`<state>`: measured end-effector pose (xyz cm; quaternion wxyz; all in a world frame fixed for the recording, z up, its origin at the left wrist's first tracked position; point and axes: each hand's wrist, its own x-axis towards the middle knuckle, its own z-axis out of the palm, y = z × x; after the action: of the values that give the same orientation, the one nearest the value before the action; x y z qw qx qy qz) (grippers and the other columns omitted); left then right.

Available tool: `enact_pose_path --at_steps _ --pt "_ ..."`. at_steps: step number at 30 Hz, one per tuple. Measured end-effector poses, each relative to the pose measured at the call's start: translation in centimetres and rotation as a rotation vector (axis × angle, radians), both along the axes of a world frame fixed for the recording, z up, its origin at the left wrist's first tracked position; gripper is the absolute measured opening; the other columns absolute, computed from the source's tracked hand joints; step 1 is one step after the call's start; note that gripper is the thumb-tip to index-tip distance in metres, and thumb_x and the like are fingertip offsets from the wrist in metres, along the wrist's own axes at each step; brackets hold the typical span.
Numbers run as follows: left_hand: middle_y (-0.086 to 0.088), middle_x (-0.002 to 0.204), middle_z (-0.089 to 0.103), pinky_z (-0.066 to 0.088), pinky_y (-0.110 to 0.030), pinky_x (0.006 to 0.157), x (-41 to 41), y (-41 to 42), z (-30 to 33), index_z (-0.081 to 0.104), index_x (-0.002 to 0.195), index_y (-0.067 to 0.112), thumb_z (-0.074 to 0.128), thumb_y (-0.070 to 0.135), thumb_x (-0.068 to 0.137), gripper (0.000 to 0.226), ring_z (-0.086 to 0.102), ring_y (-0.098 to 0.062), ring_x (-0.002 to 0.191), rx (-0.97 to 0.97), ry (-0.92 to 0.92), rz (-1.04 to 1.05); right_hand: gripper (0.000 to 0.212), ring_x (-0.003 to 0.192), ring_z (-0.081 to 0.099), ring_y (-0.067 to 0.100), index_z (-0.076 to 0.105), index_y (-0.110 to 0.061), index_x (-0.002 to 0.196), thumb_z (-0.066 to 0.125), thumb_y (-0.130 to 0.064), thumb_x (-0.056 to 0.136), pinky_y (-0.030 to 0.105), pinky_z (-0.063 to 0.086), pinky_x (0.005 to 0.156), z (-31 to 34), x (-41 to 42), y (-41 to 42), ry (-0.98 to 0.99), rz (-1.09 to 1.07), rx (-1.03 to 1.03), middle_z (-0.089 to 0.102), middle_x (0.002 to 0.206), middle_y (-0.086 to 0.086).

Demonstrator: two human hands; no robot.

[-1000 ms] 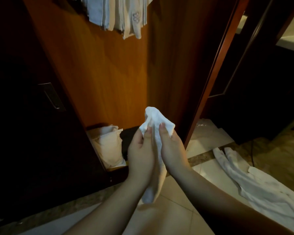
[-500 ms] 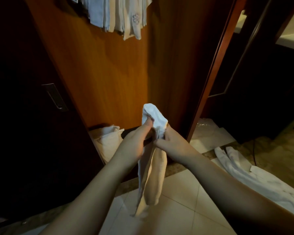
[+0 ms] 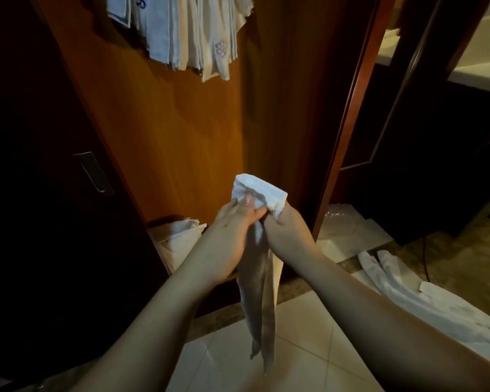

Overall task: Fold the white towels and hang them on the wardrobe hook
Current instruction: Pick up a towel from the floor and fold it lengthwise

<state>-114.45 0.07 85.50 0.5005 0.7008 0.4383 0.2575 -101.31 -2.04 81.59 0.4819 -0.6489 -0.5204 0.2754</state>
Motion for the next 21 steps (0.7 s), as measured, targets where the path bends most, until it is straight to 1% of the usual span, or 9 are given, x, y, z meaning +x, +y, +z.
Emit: enact_pose_path --at_steps 2,4,7,9,11,13,16,19,21 --pt "0.014 0.149 0.041 0.032 -0.018 0.099 -0.6 0.8 -0.2 0.054 0.136 0.036 0.027 0.046 0.105 0.043 0.04 0.003 0.123 0.057 -0.083 0.058 0.019 0.095 0.066 0.034 0.068 -0.016 0.104 0.05 -0.023 0.103 0.038 0.052 0.072 1.0 1.1 0.0 0.108 -0.019 -0.006 0.069 0.102 0.023" --pt "0.016 0.141 0.047 0.04 -0.039 0.11 -1.0 1.6 -0.4 0.054 0.128 0.039 0.046 0.053 0.096 0.035 0.044 0.0 0.126 0.131 -0.203 0.179 0.017 0.099 0.066 0.038 0.068 -0.019 0.1 0.053 -0.028 0.101 0.042 0.053 0.081 2.4 2.3 0.0 0.201 0.016 -0.031 0.069 0.107 0.023" --pt "0.006 0.143 0.052 0.042 -0.043 0.11 -1.3 2.8 -0.6 0.047 0.135 0.032 0.079 0.064 0.068 0.081 0.047 -0.016 0.135 0.004 -0.309 0.122 0.02 0.105 0.069 0.031 0.07 -0.02 0.102 0.055 -0.032 0.095 0.047 0.051 0.097 4.0 3.4 0.1 0.329 0.146 -0.02 0.072 0.111 0.017" --pt "0.005 0.127 0.066 0.045 -0.042 0.104 -1.4 3.9 -0.4 0.053 0.13 0.026 0.087 0.065 0.049 0.096 0.059 -0.019 0.123 -0.104 -0.399 -0.024 0.031 0.111 0.066 0.036 0.07 -0.016 0.103 0.053 -0.035 0.087 0.051 0.048 0.104 4.9 4.0 0.4 0.357 0.216 -0.022 0.071 0.114 0.018" --pt "0.003 0.12 0.071 0.049 -0.039 0.096 -1.5 4.7 0.0 0.057 0.127 0.026 0.089 0.066 0.043 0.098 0.066 -0.019 0.114 -0.136 -0.426 -0.13 0.036 0.113 0.065 0.036 0.069 -0.014 0.107 0.05 -0.033 0.083 0.056 0.042 0.11 5.4 4.6 0.8 0.39 0.268 -0.012 0.071 0.115 0.016" --pt "0.001 0.123 0.07 0.052 -0.038 0.094 -1.3 4.8 0.5 0.059 0.127 0.032 0.089 0.065 0.045 0.094 0.066 -0.02 0.114 -0.13 -0.437 -0.19 0.044 0.12 0.062 0.033 0.062 -0.015 0.123 0.045 -0.027 0.085 0.051 0.044 0.11 6.1 4.8 0.9 0.44 0.381 0.014 0.067 0.125 0.016" --pt "0.0 0.121 0.071 0.049 -0.044 0.1 -0.5 4.4 1.2 0.061 0.124 0.03 0.09 0.061 0.049 0.086 0.066 -0.022 0.115 -0.145 -0.415 -0.24 0.054 0.13 0.057 0.023 0.046 -0.021 0.141 0.037 -0.018 0.088 0.031 0.049 0.102 7.2 5.0 0.7 0.418 0.54 0.069 0.054 0.143 0.008" --pt "0.001 0.108 0.075 0.052 -0.043 0.096 0.3 3.6 2.2 0.072 0.105 0.027 0.077 0.043 0.073 0.037 0.07 -0.018 0.104 -0.11 -0.404 -0.18 0.059 0.134 0.051 0.013 0.039 -0.021 0.147 0.038 -0.018 0.088 0.025 0.046 0.103 8.1 5.5 0.7 0.37 0.523 0.1 0.048 0.148 -0.005" --pt "0.002 0.102 0.076 0.054 -0.04 0.089 0.8 3.2 2.9 0.073 0.101 0.025 0.069 0.037 0.082 0.022 0.072 -0.018 0.098 -0.065 -0.416 -0.13 0.053 0.129 0.056 0.015 0.047 -0.023 0.143 0.042 -0.025 0.09 0.03 0.046 0.106 8.1 5.9 0.8 0.417 0.479 0.104 0.057 0.141 -0.001"
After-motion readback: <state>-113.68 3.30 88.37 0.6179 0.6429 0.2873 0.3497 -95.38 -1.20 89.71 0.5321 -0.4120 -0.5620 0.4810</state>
